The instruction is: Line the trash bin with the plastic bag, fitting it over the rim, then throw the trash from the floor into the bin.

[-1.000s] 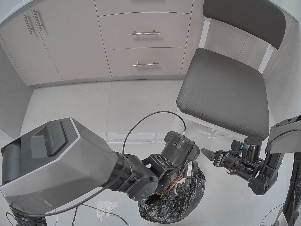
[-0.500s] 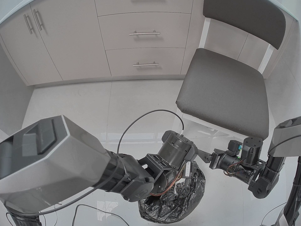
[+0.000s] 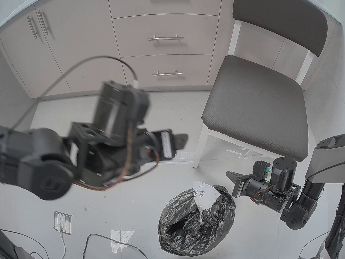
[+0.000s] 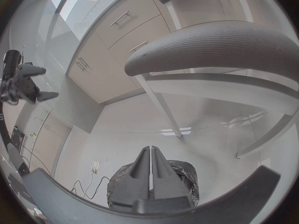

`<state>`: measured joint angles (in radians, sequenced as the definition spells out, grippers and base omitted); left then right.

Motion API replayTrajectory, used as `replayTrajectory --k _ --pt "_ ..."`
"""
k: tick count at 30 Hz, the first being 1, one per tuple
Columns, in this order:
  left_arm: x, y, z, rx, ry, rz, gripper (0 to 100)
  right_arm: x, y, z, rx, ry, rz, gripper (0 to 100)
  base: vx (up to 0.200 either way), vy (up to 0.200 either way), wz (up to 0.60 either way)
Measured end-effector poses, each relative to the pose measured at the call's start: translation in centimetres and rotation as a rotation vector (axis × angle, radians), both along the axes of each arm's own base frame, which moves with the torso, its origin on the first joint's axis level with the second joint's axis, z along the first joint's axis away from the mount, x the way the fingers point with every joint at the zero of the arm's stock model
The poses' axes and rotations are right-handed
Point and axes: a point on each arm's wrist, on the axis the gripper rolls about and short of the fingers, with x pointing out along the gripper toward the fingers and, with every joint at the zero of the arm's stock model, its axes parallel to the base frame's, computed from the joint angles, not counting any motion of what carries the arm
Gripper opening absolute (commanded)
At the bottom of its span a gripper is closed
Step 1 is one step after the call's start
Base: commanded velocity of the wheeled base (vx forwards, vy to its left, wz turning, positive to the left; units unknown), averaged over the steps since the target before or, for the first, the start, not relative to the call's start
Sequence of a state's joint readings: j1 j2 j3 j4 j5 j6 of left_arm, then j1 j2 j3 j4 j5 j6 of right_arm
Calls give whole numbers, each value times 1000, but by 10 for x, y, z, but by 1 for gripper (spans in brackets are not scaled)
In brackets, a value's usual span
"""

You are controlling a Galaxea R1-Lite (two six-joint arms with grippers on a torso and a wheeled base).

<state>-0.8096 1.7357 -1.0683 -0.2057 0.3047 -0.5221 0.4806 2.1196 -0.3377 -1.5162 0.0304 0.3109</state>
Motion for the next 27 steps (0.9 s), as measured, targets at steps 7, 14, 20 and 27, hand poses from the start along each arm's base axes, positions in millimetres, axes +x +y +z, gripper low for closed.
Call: replayTrajectory --k 7,14,20,27 --pt "-20 115 58 -62 -63 233 100 8 11 -6 -15 -6 22 0 0 0 0" --pt "-71 185 56 -111 -46 314 100 21 27 -32 -54 19 -2 0 0 0 0" --pt "-89 197 52 -122 -63 348 100 21 39 -52 -81 54 19 0 0 0 0" --pt "-94 199 53 -127 -75 353 100 15 40 -66 -103 98 31 0 0 0 0"
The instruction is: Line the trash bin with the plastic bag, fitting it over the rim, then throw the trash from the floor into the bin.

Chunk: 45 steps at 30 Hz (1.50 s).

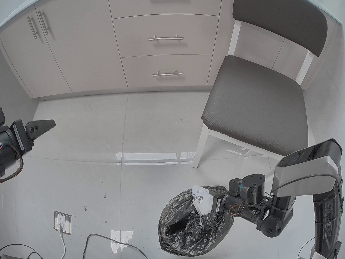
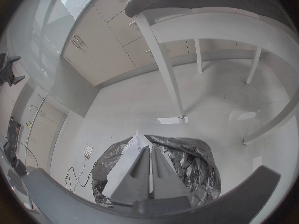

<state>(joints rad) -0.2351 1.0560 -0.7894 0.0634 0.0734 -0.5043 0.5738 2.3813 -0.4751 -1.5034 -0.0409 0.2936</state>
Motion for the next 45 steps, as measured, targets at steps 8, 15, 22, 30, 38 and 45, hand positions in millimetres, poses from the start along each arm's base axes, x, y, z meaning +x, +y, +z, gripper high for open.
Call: replayTrajectory --k 8,15,22,30,38,45 --pt "2 -1 2 -5 -18 -3 100 -24 -2 -13 -12 77 -7 0 0 0 0" --pt "5 -2 0 -3 -12 -4 100 -43 -9 -33 -74 178 -7 0 0 0 0" --pt "8 -2 -2 0 3 -4 100 -44 -3 -45 -92 199 10 0 0 0 0" --pt "12 -3 -5 1 14 -4 100 -36 8 -51 -113 147 50 0 0 0 0" --pt "16 -4 -5 -4 4 -3 100 -34 22 -60 -188 117 80 0 0 0 0" --pt "15 -4 -6 -4 8 -3 100 -36 24 -53 -201 105 69 0 0 0 0"
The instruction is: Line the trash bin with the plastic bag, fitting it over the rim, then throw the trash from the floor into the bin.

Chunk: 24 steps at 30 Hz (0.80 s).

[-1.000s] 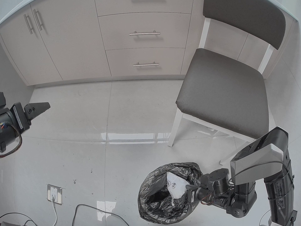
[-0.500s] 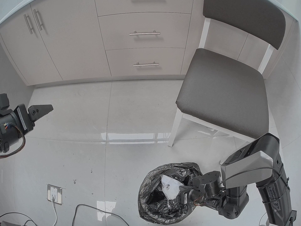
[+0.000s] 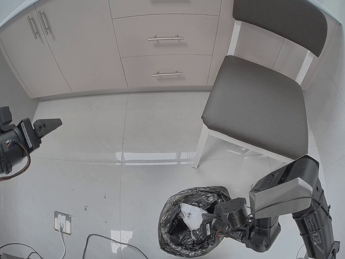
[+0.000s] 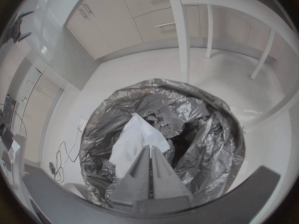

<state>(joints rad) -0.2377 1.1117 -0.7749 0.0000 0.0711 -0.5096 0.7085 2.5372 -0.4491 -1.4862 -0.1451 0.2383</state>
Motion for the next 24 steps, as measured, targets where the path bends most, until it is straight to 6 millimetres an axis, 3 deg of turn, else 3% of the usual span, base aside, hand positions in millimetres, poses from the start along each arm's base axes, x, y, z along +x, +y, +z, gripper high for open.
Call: replayTrajectory --k 6,14,24 --pt "-1 0 0 0 0 -1 100 -3 -2 20 -36 24 8 0 0 0 0" --pt "-1 0 0 0 -2 -2 100 -4 3 45 -213 169 1 0 0 0 0" --pt "-2 0 0 -1 -5 -3 100 29 61 103 -201 96 20 0 0 0 0"
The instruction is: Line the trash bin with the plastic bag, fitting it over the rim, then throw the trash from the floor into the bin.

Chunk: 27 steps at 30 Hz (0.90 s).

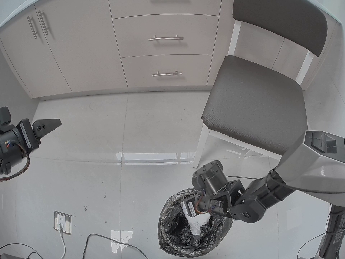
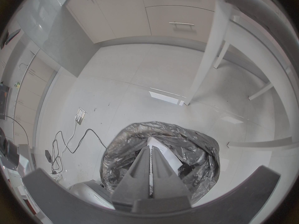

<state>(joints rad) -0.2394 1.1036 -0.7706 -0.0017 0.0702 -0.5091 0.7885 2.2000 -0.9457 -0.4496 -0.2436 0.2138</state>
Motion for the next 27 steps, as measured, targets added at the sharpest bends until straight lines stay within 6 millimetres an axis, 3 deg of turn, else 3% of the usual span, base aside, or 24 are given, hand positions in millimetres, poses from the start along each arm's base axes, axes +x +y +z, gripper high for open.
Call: replayTrajectory --k 4,8,21,27 --pt "-1 0 0 0 -2 -1 100 3 17 8 -26 -27 -9 0 0 0 0" --pt "-1 0 1 0 -3 -2 100 4 24 2 -50 -39 -25 0 0 0 0" --pt "0 0 0 -3 4 -14 100 -2 18 -34 -100 29 -101 0 0 0 0" --pt "2 -1 -2 -2 13 -13 100 9 17 -49 -61 42 -113 0 0 0 0"
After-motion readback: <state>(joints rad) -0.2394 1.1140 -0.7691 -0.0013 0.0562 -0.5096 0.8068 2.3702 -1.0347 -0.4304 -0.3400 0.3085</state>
